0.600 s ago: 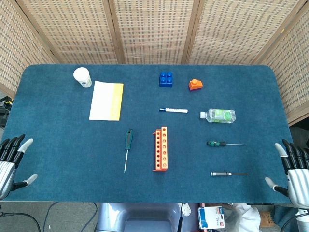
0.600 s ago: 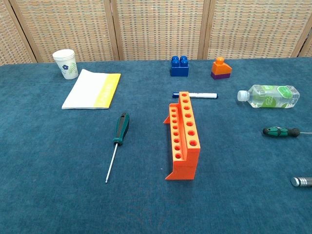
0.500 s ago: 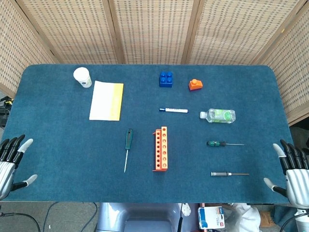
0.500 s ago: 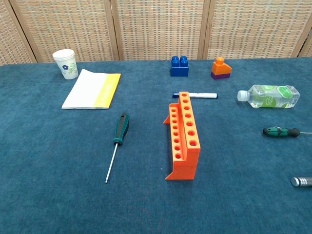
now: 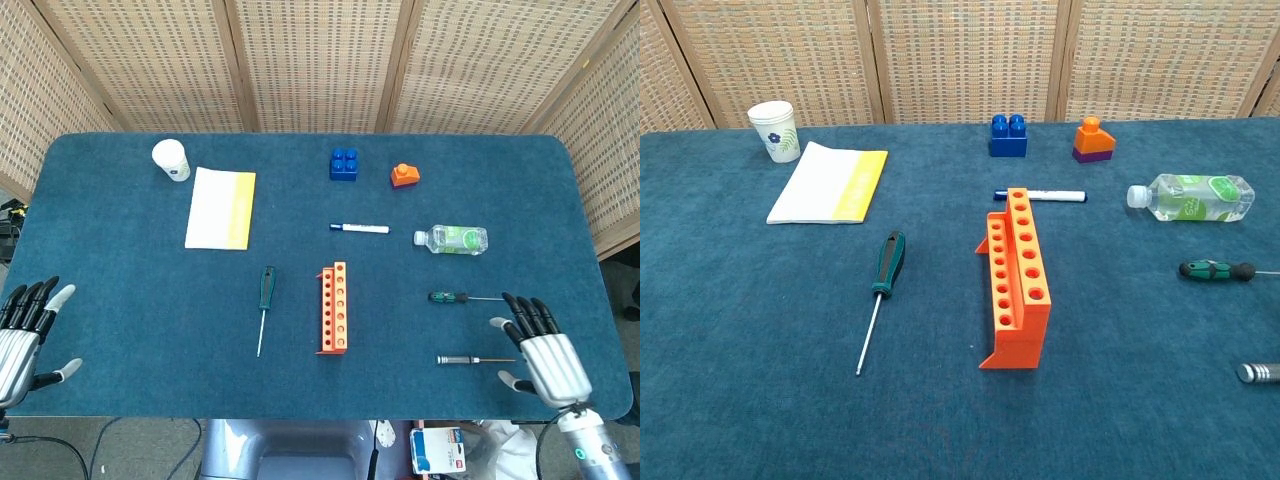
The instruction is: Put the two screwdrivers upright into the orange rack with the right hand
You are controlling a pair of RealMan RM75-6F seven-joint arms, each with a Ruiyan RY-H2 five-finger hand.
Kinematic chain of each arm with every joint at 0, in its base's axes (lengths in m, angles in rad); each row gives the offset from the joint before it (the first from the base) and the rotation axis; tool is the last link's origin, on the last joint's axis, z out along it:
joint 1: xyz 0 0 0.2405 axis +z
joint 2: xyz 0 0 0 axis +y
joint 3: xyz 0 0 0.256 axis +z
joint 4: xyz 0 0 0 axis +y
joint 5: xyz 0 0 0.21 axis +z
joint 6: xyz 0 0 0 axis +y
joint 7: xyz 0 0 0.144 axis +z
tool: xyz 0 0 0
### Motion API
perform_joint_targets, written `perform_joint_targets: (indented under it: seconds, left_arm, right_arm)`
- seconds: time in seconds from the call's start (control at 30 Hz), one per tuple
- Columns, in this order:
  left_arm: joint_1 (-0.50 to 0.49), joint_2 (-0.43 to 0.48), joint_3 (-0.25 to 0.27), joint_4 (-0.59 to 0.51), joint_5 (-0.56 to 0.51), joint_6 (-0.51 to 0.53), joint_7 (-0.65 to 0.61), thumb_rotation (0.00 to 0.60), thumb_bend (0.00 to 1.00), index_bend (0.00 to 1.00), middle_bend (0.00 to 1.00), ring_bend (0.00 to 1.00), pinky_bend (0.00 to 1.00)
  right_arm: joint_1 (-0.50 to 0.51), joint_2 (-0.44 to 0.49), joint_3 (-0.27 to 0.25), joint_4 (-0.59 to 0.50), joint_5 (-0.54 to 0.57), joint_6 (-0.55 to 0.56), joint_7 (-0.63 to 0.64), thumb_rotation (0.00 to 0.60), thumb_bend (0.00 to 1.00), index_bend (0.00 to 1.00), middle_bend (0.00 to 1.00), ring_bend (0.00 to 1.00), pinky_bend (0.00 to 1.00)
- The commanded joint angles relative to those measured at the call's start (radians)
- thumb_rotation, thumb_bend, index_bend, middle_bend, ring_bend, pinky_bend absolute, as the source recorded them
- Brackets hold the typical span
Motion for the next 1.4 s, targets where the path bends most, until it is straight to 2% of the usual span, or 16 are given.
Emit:
perform_joint_targets:
  seconds: [0.03,0.23,0.5,0.83,1.4]
  left_arm:
    - [-0.001,0.001,-0.002,-0.002,-0.005,-0.001,0.001,0.6,0.0,0.0,0.0,0.0,0.0]
    - [-0.002,0.005,-0.007,-0.001,-0.021,-0.007,-0.011,0.6,0.0,0.0,0.0,0.0,0.0]
    - [0.0,0.008,-0.004,-0.001,-0.013,-0.001,-0.017,0.6,0.0,0.0,0.0,0.0,0.0]
    - [-0.001,0.015,-0.006,0.001,-0.017,-0.002,-0.034,0.6,0.0,0.0,0.0,0.0,0.0]
    - [-0.003,0.017,-0.008,-0.002,-0.024,-0.009,-0.037,0.6,0.0,0.0,0.0,0.0,0.0]
  right_arm:
    - [0.065,-0.037,0.0,0.019,0.027,-0.11,-0.055,0.6,0.03,0.34,0.0,0.0,0.0]
    - [0.114,-0.08,-0.006,0.011,0.092,-0.226,-0.103,0.6,0.11,0.38,0.0,0.0,0.0]
    - [0.151,-0.161,0.008,0.045,0.187,-0.299,-0.165,0.6,0.2,0.42,0.0,0.0,0.0]
    - [0.168,-0.197,-0.003,0.083,0.246,-0.331,-0.213,0.6,0.22,0.45,0.0,0.0,0.0]
    - [0.183,-0.238,-0.026,0.136,0.268,-0.336,-0.221,0.6,0.26,0.47,0.0,0.0,0.0]
